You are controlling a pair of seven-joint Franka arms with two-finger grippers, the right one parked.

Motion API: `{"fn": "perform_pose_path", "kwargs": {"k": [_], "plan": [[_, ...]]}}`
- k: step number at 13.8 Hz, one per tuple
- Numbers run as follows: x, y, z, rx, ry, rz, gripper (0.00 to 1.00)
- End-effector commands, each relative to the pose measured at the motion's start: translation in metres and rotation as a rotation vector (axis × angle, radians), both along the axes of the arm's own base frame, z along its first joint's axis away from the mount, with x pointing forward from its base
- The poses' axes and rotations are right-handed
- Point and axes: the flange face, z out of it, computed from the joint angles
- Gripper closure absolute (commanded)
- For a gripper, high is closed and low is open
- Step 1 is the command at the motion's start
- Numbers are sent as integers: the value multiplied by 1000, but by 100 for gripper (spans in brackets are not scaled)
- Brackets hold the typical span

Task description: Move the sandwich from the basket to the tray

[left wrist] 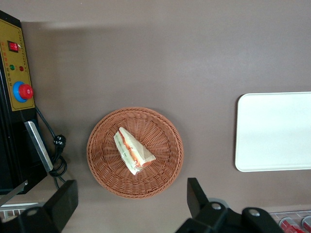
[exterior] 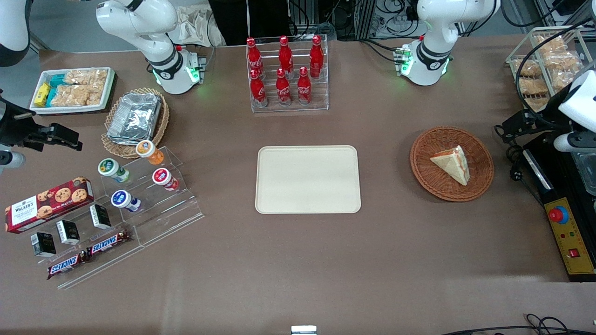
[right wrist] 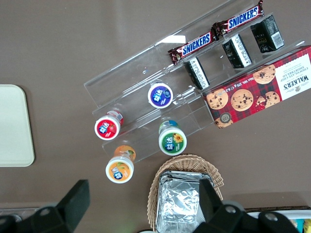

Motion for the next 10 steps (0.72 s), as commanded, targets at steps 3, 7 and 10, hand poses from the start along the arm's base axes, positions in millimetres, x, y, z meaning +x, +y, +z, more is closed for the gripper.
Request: {"fn": "perform_pose_path", "kwargs": {"k": [3, 7, 10], "plan": [[0, -3, 4, -2, 9, 5, 0], [0, -2, 2, -1, 14, 3, 0], [-3, -2, -1, 2, 39, 3, 0]]}}
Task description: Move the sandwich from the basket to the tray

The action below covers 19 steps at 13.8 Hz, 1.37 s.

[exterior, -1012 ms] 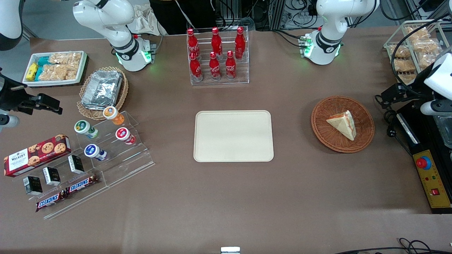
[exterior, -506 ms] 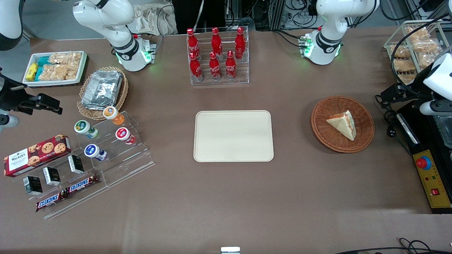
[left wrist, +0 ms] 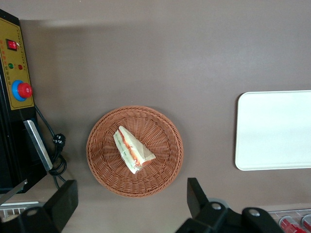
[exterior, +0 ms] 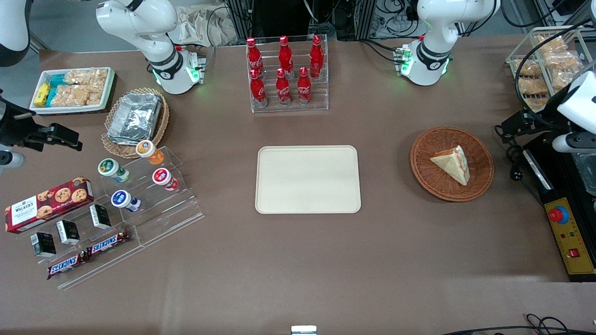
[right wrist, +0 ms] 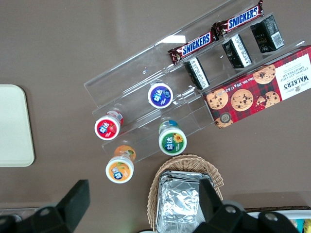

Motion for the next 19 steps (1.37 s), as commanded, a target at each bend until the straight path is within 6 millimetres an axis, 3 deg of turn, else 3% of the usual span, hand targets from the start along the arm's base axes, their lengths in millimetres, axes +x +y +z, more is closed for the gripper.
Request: {"fn": "perform_pose_path", "kwargs": {"k": [1, 7, 10, 13, 19], "plan": [[-6, -1, -1, 5, 55, 7, 0], [-45, 1, -25, 24, 115, 95, 0], [-75, 0, -54, 34, 66, 182, 1], [-109, 1, -100, 36, -1, 285, 1], [-117, 5, -147, 40, 3, 479, 1]]}}
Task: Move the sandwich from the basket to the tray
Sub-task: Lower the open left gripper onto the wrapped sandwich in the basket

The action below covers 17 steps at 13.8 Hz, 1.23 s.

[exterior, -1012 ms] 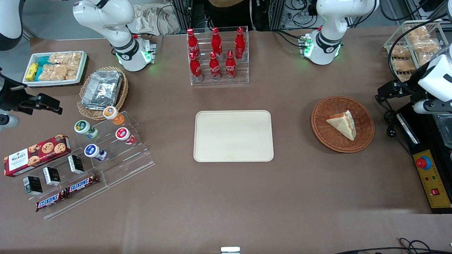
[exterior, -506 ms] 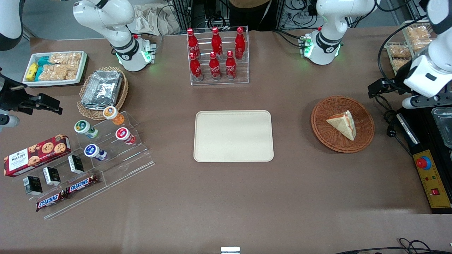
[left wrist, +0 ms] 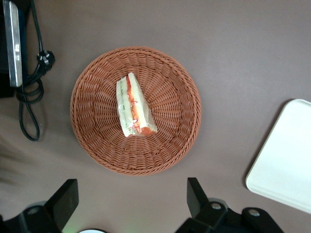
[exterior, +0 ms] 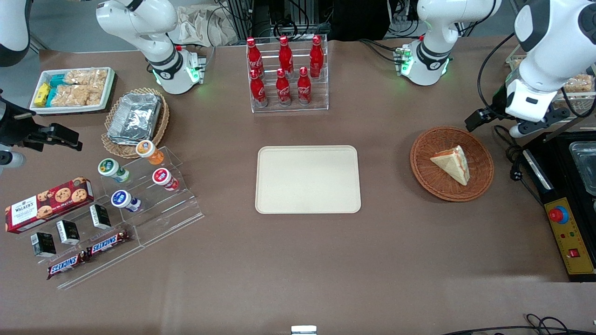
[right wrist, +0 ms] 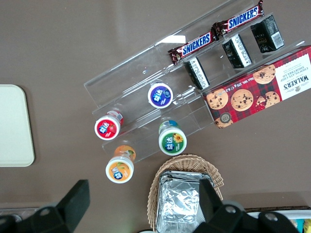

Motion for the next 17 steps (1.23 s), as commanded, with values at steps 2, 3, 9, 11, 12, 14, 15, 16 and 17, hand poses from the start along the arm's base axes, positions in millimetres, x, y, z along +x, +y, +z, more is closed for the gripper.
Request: {"fn": "perform_pose_path", "kwargs": {"k": [2, 3, 9, 11, 12, 14, 15, 16, 17], "plan": [[-14, 3, -33, 9, -17, 87, 1], [-17, 3, -46, 9, -25, 100, 1], [-25, 20, -111, 5, -23, 149, 1], [-22, 21, -130, 2, -22, 211, 1], [-20, 20, -138, 3, -18, 260, 1], [-17, 20, -149, 6, -9, 361, 1], [-15, 20, -157, 8, 8, 387, 1], [-14, 20, -162, 8, 11, 398, 1], [-14, 20, -169, 9, 17, 403, 1]]}}
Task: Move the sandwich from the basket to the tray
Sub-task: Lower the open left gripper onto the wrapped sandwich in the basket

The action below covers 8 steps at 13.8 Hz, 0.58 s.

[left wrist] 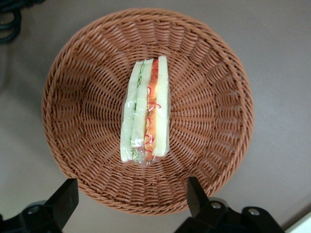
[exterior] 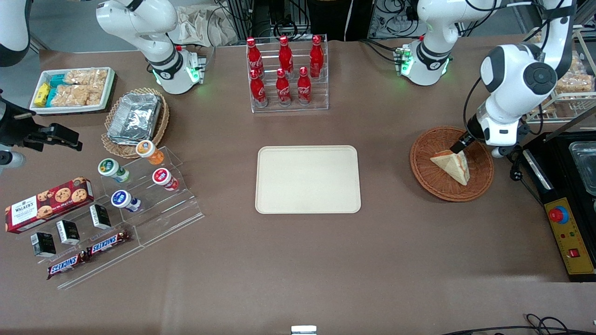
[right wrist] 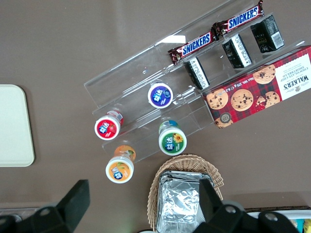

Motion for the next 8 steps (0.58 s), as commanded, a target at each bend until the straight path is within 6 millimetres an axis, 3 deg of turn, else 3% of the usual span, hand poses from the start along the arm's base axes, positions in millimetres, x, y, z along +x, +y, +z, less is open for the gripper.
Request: {"fn": "perform_pose_path", "kwargs": {"k": [1, 8], "plan": [[2, 0, -18, 1, 12, 40, 1], [11, 9, -73, -10, 23, 67, 0]]}}
